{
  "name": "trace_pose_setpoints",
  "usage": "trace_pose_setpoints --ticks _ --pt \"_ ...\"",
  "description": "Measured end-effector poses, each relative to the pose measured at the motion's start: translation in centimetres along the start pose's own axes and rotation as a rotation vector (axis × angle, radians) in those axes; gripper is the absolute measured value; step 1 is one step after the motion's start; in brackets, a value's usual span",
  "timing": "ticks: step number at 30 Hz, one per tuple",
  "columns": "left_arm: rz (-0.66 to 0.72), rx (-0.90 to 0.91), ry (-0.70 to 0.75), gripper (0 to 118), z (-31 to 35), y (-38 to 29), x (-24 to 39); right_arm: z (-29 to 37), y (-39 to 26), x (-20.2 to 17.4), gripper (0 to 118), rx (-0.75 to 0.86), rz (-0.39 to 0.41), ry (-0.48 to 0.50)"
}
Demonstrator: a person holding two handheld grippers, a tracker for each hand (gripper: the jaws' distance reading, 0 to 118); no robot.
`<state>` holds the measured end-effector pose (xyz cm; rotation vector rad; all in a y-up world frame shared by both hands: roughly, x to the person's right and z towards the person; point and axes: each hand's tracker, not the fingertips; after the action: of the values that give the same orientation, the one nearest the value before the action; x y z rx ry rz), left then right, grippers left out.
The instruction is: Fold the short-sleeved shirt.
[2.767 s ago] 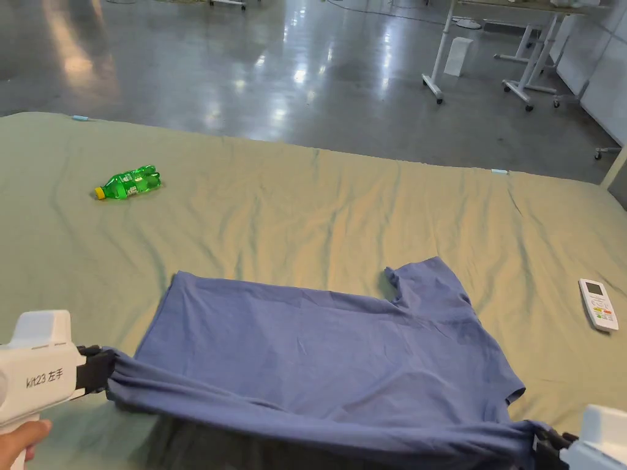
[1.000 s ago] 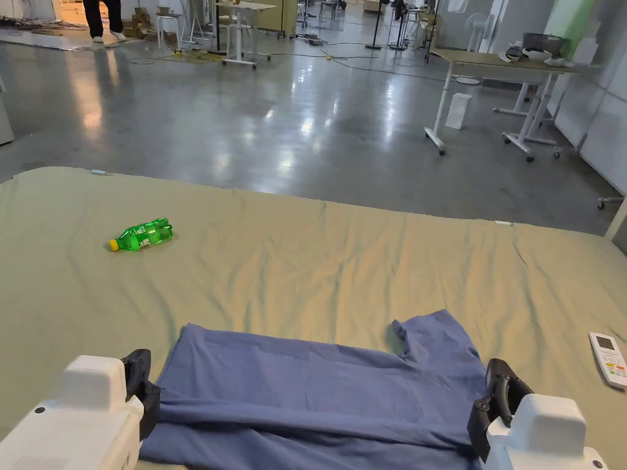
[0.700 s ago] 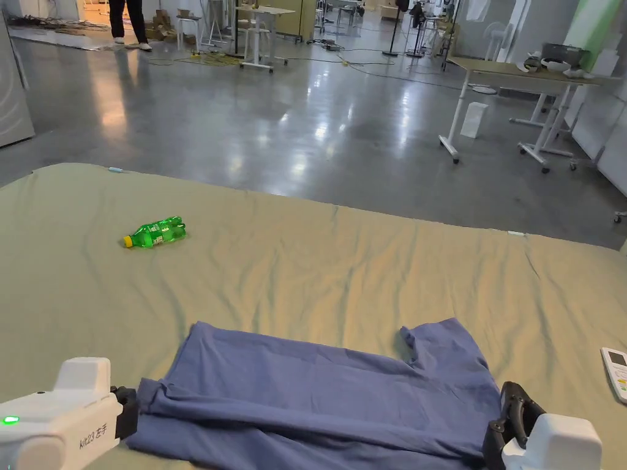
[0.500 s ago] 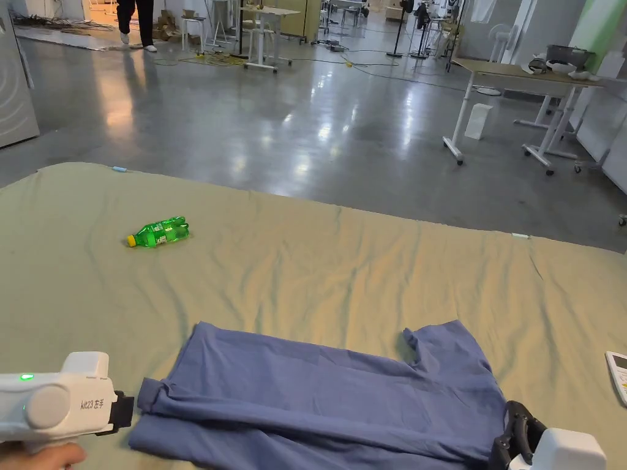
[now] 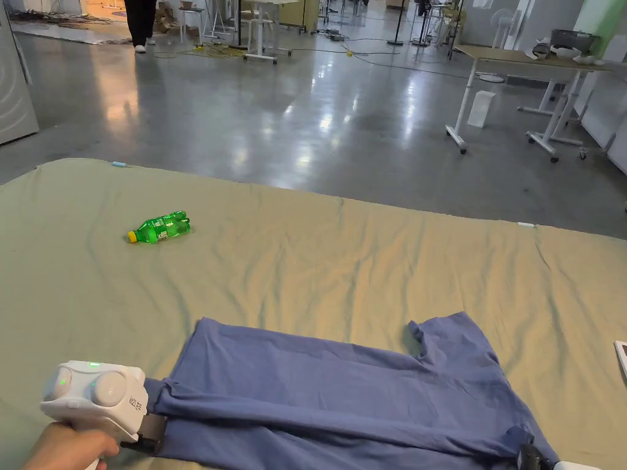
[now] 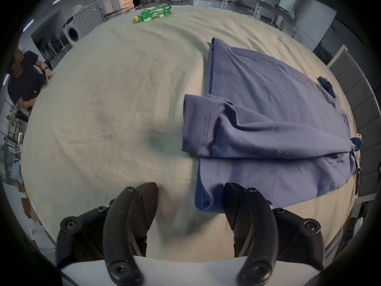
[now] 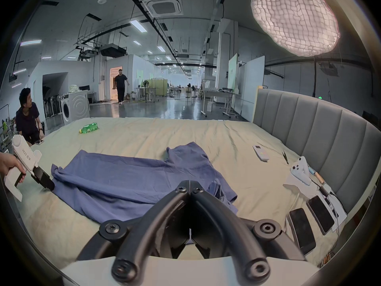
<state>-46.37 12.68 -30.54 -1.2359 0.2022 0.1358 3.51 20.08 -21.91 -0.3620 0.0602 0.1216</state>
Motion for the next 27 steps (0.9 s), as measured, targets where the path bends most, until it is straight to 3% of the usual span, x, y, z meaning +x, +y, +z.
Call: trace_pose_setpoints --ticks 2,4,5,6,7,11,12,15,20,23,25,27 --pt "-0.051 0.017 0.027 65 0.0 -0.5 0.9 0.3 0.3 -0.2 0 -0.010 0.002 0.001" --pt "-0.083 0.019 0.020 52 -0.7 0.3 0.0 0.0 0.0 0.0 0 -0.034 -0.007 0.012" --pt "-0.099 0.019 0.022 41 -0.5 0.3 0.3 -0.2 -0.3 0.2 0 -0.044 -0.014 0.001" --pt "-0.114 0.022 0.021 18 -0.3 0.4 0.7 -0.4 -0.4 0.4 0 -0.041 -0.012 0.001" --pt "-0.134 0.023 -0.008 8 -0.9 0.5 0.5 -0.5 -0.4 0.6 0 -0.047 -0.014 -0.004" --pt "-0.182 0.038 0.013 5 -0.8 -0.3 0.3 -1.8 -0.3 2.0 1 -0.123 0.010 -0.026" --pt "-0.154 0.058 0.002 5 -0.6 -0.4 -0.2 -2.3 -0.3 2.6 10 -0.147 0.015 -0.026" --pt "-0.129 0.107 0.002 5 1.5 -1.8 -0.1 -4.8 -0.8 4.4 63 -0.273 0.072 -0.028" --pt "-0.129 0.173 -0.004 5 3.9 -2.8 -0.2 -9.0 -2.4 6.0 64 -0.460 0.158 0.021" --pt "-0.119 0.188 -0.012 5 4.5 -2.9 -0.3 -11.5 -4.5 6.5 64 -0.566 0.148 0.020" --pt "-0.117 0.195 -0.017 5 4.7 -3.2 -0.4 -12.6 -5.6 6.6 62 -0.606 0.098 0.050" --pt "-0.116 0.198 -0.017 5 4.7 -3.2 -0.3 -13.4 -6.3 6.8 50 -0.640 0.022 0.064"
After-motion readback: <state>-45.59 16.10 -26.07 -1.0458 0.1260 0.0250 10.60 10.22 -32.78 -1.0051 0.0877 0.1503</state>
